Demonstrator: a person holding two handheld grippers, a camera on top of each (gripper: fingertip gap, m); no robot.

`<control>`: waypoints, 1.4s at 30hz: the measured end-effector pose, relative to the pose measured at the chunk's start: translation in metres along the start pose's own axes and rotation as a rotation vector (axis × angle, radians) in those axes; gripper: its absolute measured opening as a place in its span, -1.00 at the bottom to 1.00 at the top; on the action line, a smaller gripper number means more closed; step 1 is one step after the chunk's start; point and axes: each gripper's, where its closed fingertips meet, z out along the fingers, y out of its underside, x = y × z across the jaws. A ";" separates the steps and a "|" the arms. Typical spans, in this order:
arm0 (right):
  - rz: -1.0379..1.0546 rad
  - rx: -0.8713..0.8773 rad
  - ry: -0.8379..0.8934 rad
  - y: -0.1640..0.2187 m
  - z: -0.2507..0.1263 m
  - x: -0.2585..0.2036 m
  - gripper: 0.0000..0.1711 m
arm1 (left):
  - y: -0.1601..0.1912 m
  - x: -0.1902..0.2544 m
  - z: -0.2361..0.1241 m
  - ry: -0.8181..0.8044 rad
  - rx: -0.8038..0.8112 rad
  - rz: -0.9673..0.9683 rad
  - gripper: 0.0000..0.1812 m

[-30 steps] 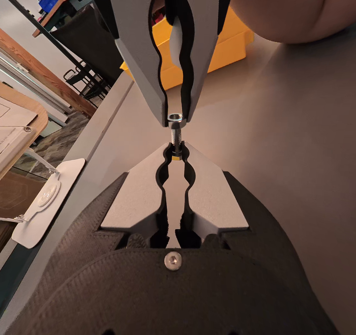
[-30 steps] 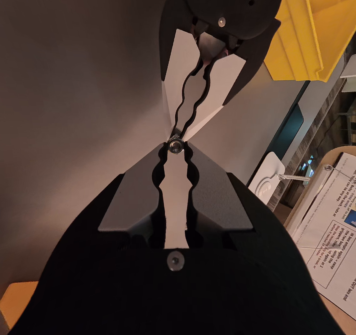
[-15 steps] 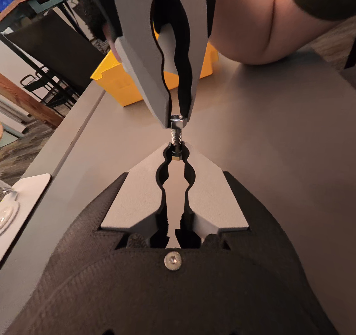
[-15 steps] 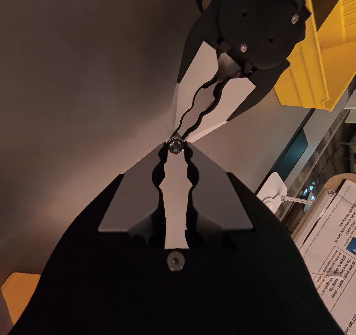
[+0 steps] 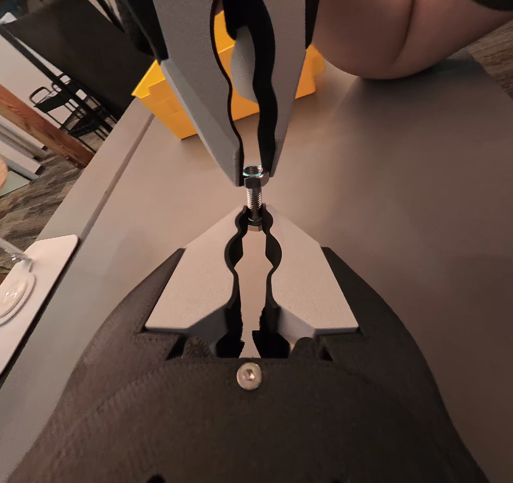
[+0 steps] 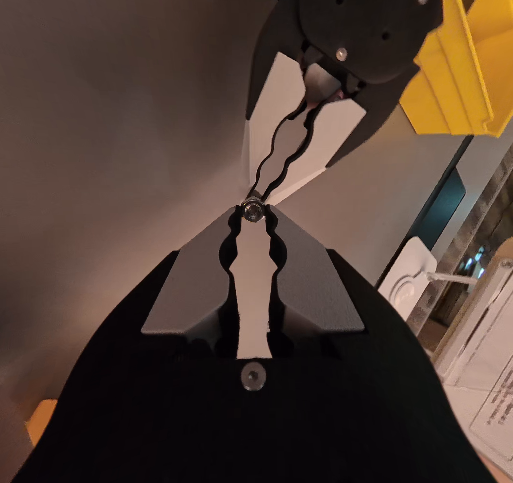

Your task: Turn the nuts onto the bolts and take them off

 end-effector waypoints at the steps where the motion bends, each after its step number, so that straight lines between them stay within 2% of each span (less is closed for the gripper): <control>1: 0.034 -0.003 0.005 0.002 0.000 0.003 -0.80 | 0.001 -0.004 0.000 -0.021 -0.004 -0.002 -0.92; 27: 0.900 0.186 0.087 0.020 0.019 0.085 -0.81 | 0.031 -0.083 -0.030 -0.518 -0.204 -0.070 -0.92; 31: 0.954 0.208 0.089 0.020 0.020 0.088 -0.81 | 0.033 -0.086 -0.033 -0.541 -0.220 -0.065 -0.92; 39: 0.900 0.267 0.118 0.013 0.014 0.094 -0.80 | 0.024 -0.090 -0.039 -0.542 -0.144 -0.126 -0.92; 42: 0.869 0.285 0.136 0.010 0.013 0.097 -0.68 | 0.019 -0.092 -0.043 -0.544 -0.103 -0.159 -0.92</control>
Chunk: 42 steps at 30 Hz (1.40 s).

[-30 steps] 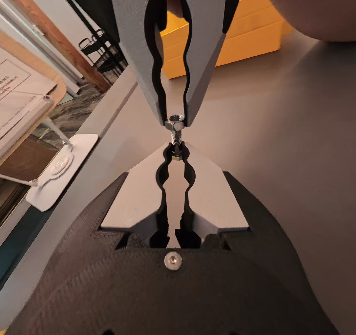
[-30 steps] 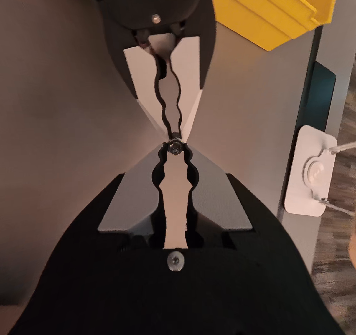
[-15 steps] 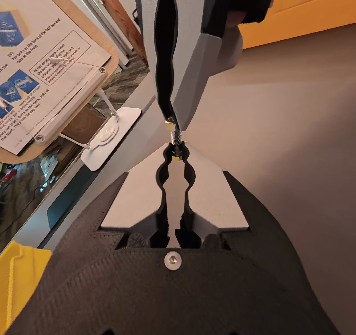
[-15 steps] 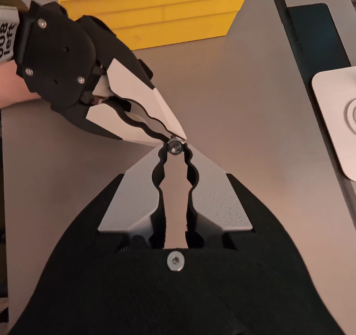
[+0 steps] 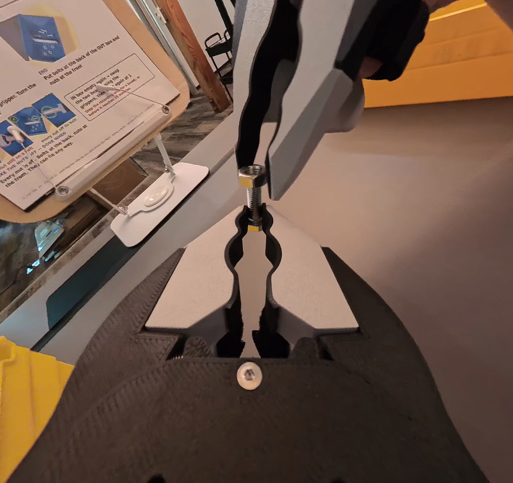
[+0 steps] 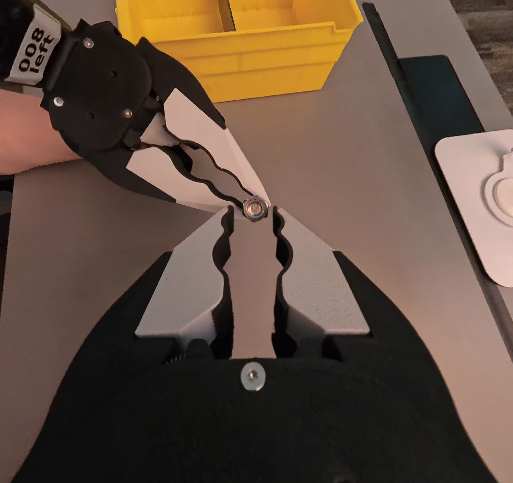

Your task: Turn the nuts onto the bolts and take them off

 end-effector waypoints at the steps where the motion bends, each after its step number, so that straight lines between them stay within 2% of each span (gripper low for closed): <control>1: -0.019 0.013 0.011 -0.002 -0.001 0.001 -0.63 | -0.001 -0.002 -0.001 0.000 0.007 -0.019 -0.92; 4: -0.089 0.107 0.044 -0.017 -0.008 0.004 -0.57 | -0.003 -0.008 -0.003 0.008 0.043 -0.116 -0.92; 8: -0.188 0.411 0.025 -0.052 -0.022 0.001 -0.33 | -0.010 -0.021 -0.010 0.020 0.128 -0.284 -0.92; 10: -0.175 0.563 -0.025 -0.065 -0.028 -0.004 -0.22 | -0.014 -0.028 -0.015 0.030 0.176 -0.357 -0.92; 12: -0.107 0.645 -0.093 -0.073 -0.029 -0.008 -0.12 | -0.017 -0.034 -0.019 0.038 0.216 -0.418 -0.92; 14: -0.059 0.653 -0.154 -0.072 -0.023 -0.013 -0.07 | -0.018 -0.039 -0.023 0.043 0.240 -0.453 -0.92; 20: -0.043 0.632 -0.184 -0.067 -0.010 -0.017 -0.07 | -0.020 -0.042 -0.026 0.036 0.245 -0.450 -0.92; 25: -0.037 0.619 -0.216 -0.065 -0.008 -0.020 -0.16 | -0.018 -0.043 -0.025 0.029 0.230 -0.441 -0.92; 36: -0.038 0.610 -0.236 -0.064 -0.011 -0.021 -0.26 | -0.016 -0.047 -0.027 0.014 0.225 -0.439 -0.92; 42: -0.030 0.617 -0.201 -0.063 -0.009 -0.015 -0.20 | -0.017 -0.046 -0.027 0.020 0.222 -0.433 -0.92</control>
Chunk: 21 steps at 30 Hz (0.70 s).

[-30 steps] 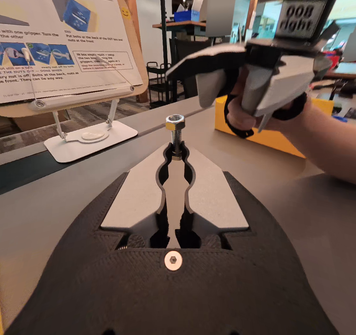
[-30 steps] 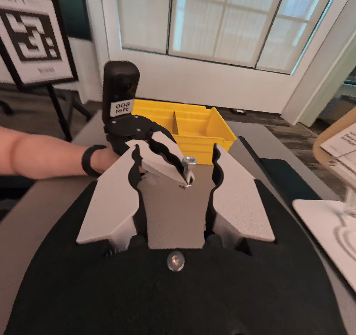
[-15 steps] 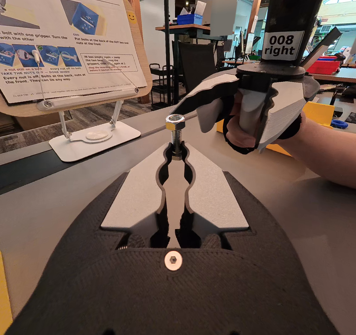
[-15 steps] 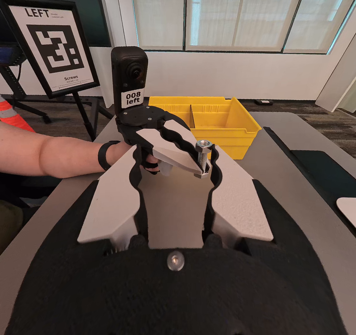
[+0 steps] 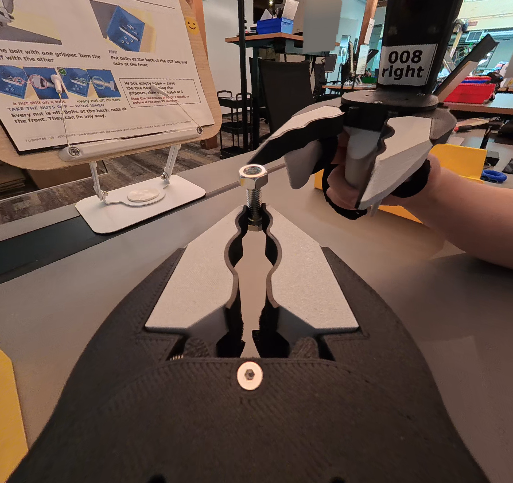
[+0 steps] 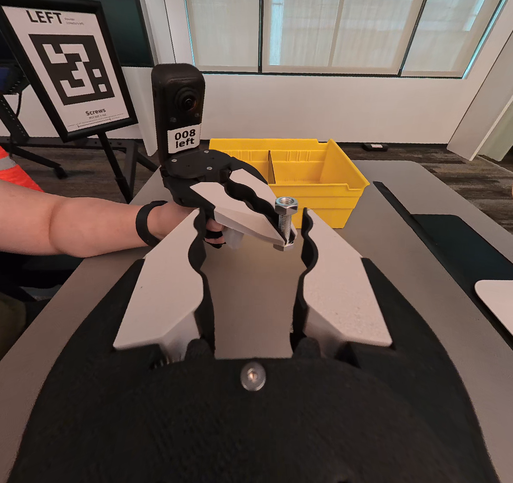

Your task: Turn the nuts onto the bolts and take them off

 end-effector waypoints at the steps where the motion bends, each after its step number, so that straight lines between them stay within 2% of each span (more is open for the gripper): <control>1: -0.004 0.000 0.001 0.000 0.001 0.000 -0.18 | 0.000 0.001 0.000 0.001 -0.002 0.004 -0.92; 6: -0.024 -0.008 -0.007 0.002 0.003 -0.004 -0.15 | 0.002 0.005 0.002 0.015 -0.015 0.020 -0.92; 17: 0.002 -0.015 -0.046 0.001 -0.001 -0.008 -0.28 | 0.000 -0.002 -0.001 -0.003 -0.004 0.006 -0.93; 21: -0.020 -0.001 0.003 -0.001 0.000 -0.001 -0.19 | 0.000 0.000 -0.001 0.004 -0.005 0.008 -0.92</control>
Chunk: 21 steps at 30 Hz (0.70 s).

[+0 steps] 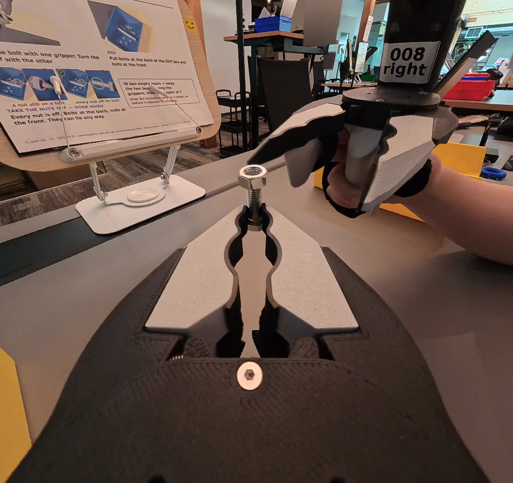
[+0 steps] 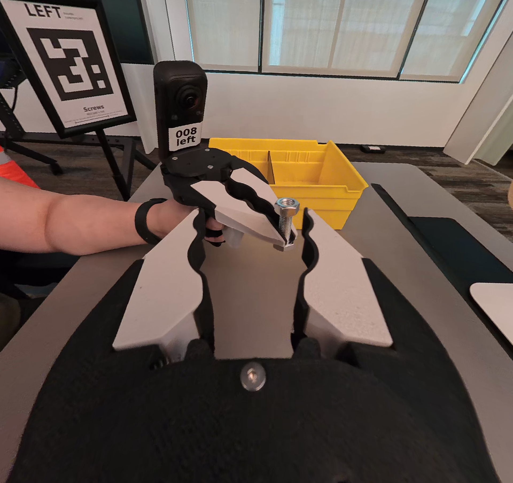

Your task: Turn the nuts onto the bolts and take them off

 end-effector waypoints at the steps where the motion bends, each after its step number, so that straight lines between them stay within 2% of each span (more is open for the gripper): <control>1: -0.004 -0.002 0.002 0.000 0.001 0.000 -0.14 | 0.000 0.001 0.000 0.004 -0.001 0.001 -0.92; 7: -0.022 -0.023 -0.022 0.002 0.003 -0.007 -0.13 | 0.001 0.001 0.001 0.001 -0.005 0.004 -0.92; 11: -0.002 -0.020 -0.043 0.000 -0.001 -0.007 -0.26 | 0.001 -0.003 -0.001 -0.007 0.000 -0.009 -0.92; 17: -0.007 -0.019 -0.018 0.002 0.002 -0.004 -0.12 | 0.001 0.001 0.001 0.006 -0.004 0.002 -0.92; 19: -0.019 -0.027 -0.024 0.003 0.002 -0.006 -0.14 | 0.001 0.001 0.001 0.002 -0.007 0.006 -0.92; 21: -0.028 -0.027 -0.020 0.002 0.000 -0.006 -0.25 | 0.001 -0.001 0.000 -0.002 -0.003 0.000 -0.92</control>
